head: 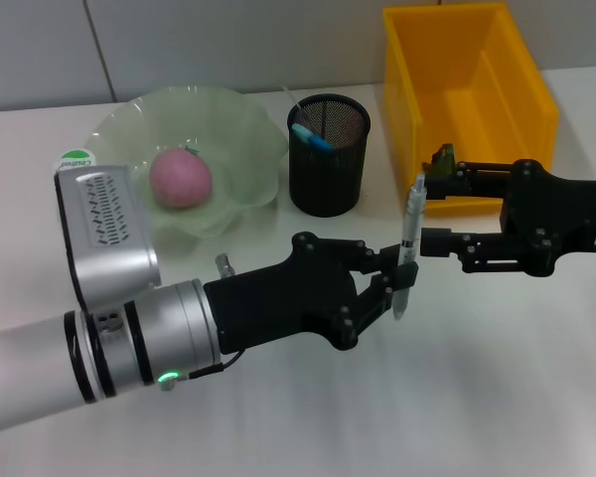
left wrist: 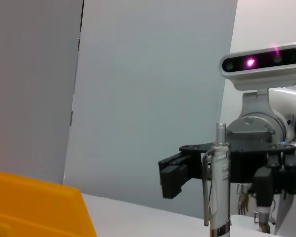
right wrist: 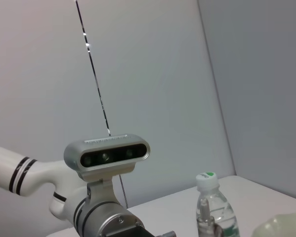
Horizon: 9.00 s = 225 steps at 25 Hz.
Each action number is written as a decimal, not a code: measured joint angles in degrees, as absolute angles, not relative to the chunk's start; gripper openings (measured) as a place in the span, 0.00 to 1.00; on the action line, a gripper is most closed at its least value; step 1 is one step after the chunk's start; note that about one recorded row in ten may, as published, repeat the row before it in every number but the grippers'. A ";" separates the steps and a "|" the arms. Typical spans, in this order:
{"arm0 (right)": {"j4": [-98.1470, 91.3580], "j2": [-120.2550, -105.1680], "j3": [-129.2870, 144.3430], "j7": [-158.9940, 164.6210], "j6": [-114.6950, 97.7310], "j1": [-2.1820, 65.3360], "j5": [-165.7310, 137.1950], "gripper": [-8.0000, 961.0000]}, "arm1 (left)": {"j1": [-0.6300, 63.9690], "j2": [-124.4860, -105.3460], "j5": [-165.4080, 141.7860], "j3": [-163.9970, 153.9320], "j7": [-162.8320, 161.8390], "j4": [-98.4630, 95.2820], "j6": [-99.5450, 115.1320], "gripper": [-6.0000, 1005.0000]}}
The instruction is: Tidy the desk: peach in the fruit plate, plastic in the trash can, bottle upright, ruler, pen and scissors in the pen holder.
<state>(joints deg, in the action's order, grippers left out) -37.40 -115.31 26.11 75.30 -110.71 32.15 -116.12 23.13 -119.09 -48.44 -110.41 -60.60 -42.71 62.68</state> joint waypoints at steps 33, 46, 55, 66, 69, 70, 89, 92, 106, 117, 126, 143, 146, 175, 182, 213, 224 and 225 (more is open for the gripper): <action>-38.66 -116.59 28.59 73.49 -110.60 33.37 -116.10 0.59 | 25.14 -119.02 -45.85 -111.12 -59.07 -38.61 65.56 0.23; -38.68 -116.49 28.63 73.68 -110.58 33.85 -116.10 0.42 | 25.00 -119.09 -45.85 -111.13 -58.91 -38.55 65.57 0.24; -38.67 -116.54 28.56 73.96 -110.66 33.75 -116.10 0.36 | 25.13 -119.09 -45.87 -111.36 -59.08 -38.58 65.55 0.25; -38.60 -116.54 28.57 74.07 -110.62 33.74 -116.10 0.21 | 25.14 -119.09 -45.88 -111.27 -59.19 -38.58 65.55 0.26; -38.40 -116.49 28.57 74.17 -110.54 33.75 -116.10 0.21 | 25.14 -119.06 -45.88 -111.32 -59.30 -38.58 65.57 0.26; -38.40 -116.49 28.57 74.17 -110.54 33.75 -116.10 0.20 | 25.14 -119.04 -45.88 -111.32 -59.39 -38.58 65.63 0.26; -38.59 -116.45 28.57 74.23 -110.32 33.91 -115.59 0.19 | 25.56 -118.74 -46.02 -110.91 -62.06 -38.02 65.79 0.58; -38.59 -116.45 28.56 74.23 -110.44 33.92 -115.48 0.19 | 25.60 -118.74 -46.16 -110.88 -62.24 -38.00 65.78 0.68; -38.48 -114.39 28.37 75.05 -109.75 32.51 -106.62 0.19 | 24.63 -118.56 -45.98 -110.76 -62.39 -35.18 65.53 0.86; -38.26 -115.21 28.45 76.45 -89.11 34.58 -95.13 0.19 | 22.84 -118.23 -46.38 -109.66 -59.55 -32.28 66.57 0.86; -36.18 -116.11 31.64 76.27 -79.12 39.33 -94.89 0.20 | 23.30 -117.87 -46.87 -105.51 -56.40 -27.44 71.39 0.86; -28.71 -118.90 36.58 70.72 -66.51 43.64 -94.50 0.22 | 22.69 -115.85 -47.23 -103.71 -56.33 -26.75 76.46 0.86; -26.65 -118.97 36.85 68.24 -64.81 44.18 -92.69 0.22 | 22.54 -115.80 -47.21 -103.71 -56.33 -26.59 76.56 0.86; -21.73 -119.18 40.33 65.56 -56.45 47.33 -92.02 0.30 | 22.48 -114.60 -47.20 -103.18 -56.86 -24.69 79.40 0.86; -21.64 -119.18 40.36 65.72 -57.37 46.82 -90.54 0.60 | 22.35 -114.36 -47.20 -103.18 -56.93 -24.68 79.46 0.86; -33.53 -109.39 45.66 80.82 -101.86 23.29 -102.65 0.66 | 23.33 -115.49 -49.17 -102.96 -59.72 -21.41 80.41 0.86; -33.59 -111.25 45.60 80.31 -101.61 23.25 -113.00 0.66 | 24.36 -114.18 -56.78 -101.55 -63.04 -24.36 81.85 0.86; -33.56 -111.70 45.59 80.37 -101.43 23.20 -112.99 0.66 | 24.50 -113.91 -56.84 -101.53 -63.05 -24.38 82.07 0.86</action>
<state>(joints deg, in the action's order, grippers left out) -33.56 -111.70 45.59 80.38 -101.43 23.20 -112.99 24.50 -113.91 -56.84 -101.53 -63.05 -24.38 82.07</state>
